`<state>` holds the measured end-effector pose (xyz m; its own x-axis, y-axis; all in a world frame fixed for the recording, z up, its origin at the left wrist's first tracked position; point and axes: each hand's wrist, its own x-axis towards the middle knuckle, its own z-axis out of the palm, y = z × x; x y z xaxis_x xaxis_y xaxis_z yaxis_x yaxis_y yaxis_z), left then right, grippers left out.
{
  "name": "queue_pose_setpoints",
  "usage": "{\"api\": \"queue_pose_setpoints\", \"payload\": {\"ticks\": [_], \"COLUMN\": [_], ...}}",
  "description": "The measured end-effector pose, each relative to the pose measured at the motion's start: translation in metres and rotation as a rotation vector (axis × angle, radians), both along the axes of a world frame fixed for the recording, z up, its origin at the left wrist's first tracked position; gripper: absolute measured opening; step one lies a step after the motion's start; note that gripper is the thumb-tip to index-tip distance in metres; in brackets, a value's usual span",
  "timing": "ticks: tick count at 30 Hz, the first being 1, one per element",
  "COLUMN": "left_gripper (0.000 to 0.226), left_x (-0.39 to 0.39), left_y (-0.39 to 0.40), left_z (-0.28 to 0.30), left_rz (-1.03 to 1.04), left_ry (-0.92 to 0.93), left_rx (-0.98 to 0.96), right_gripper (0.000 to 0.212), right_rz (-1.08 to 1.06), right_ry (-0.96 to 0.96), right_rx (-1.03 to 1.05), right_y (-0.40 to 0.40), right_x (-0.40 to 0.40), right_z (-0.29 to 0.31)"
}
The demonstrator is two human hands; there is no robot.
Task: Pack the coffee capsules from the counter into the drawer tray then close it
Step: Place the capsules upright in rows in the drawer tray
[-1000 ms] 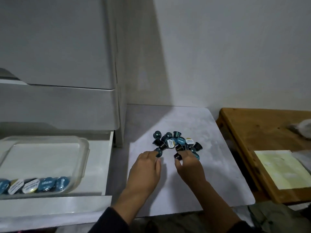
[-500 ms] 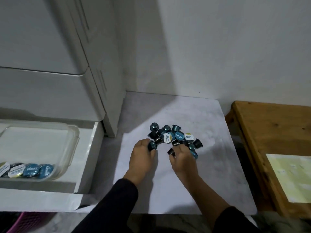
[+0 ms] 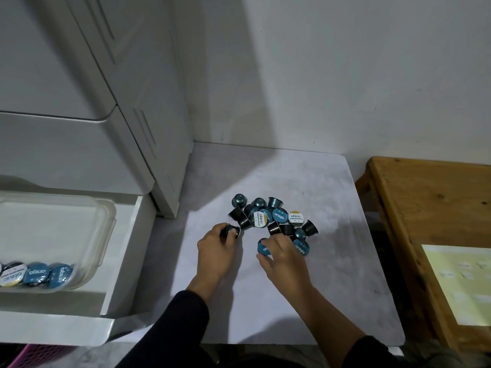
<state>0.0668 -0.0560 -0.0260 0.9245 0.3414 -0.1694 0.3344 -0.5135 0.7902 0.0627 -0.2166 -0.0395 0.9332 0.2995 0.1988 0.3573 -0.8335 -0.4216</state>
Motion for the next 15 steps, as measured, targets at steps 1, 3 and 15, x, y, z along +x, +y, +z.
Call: {"api": "queue_pose_setpoints", "payload": {"ticks": [1, 3, 15], "left_gripper": [0.019, 0.019, 0.025], "left_x": [-0.001, -0.003, -0.001], "left_y": [0.002, 0.006, 0.015], "left_z": [0.0, 0.0, 0.005], "left_rz": [0.012, 0.031, 0.027], "left_ry": [-0.002, 0.002, -0.025], "left_rx": [-0.003, 0.004, 0.083], "right_gripper": [0.021, 0.021, 0.015], "right_rz": [0.0, -0.013, -0.149], "right_ry": [0.005, 0.018, 0.276], "right_rx": [0.019, 0.06, 0.193], "right_y": [0.0, 0.001, 0.01], "right_x": [0.0, 0.0, 0.005], "right_z": [0.0, 0.0, 0.008]}}
